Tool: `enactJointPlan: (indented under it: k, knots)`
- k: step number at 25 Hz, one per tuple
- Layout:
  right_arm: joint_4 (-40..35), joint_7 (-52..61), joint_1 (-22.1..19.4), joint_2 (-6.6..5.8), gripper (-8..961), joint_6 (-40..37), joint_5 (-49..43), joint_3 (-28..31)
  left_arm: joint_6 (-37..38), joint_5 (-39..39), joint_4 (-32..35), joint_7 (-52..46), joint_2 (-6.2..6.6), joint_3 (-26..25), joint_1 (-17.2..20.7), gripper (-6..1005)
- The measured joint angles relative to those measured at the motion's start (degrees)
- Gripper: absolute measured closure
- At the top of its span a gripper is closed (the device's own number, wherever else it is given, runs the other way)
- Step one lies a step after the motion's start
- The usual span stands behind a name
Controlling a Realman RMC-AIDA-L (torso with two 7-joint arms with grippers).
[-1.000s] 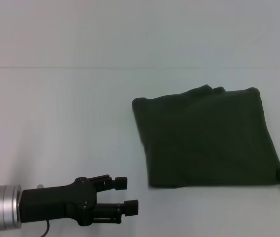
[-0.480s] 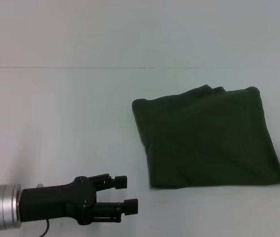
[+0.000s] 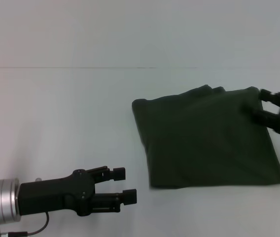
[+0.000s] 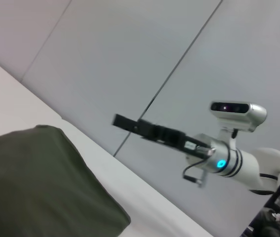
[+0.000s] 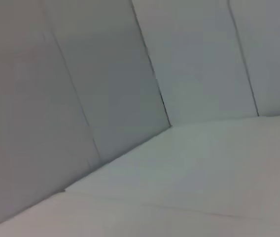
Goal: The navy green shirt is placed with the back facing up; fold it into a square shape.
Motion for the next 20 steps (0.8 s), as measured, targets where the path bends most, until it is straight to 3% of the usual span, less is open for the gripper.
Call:
enactJointPlan:
  k: [2,5,8,13,20]
  knots:
    - [1.3,-2.62,1.61,0.85,227,3.21,0.17,-1.76,0.01,0.0,-0.07,-0.03,-0.04,-0.79,-0.16,80]
    - [5.66,-5.59,4.42,0.69,106,9.38,0.32,-3.94,0.03,0.0,-0.08,-0.16,-0.1,-1.95,-0.25,80]
    - [7.73,-6.18,6.14,0.81,54,15.8,0.25,-7.35,0.03,-0.01,0.01,-0.6,-0.22,-2.54,-0.44,80]
    - [11.79,-7.19,8.08,1.0,54,25.83,0.44,-12.98,0.04,0.0,-0.1,-0.93,-0.27,-3.48,-0.85,79]
    - [13.22,-7.51,8.49,1.13,53,32.08,0.5,-14.94,0.02,0.0,-0.15,-2.03,-0.36,-3.88,-1.34,79]
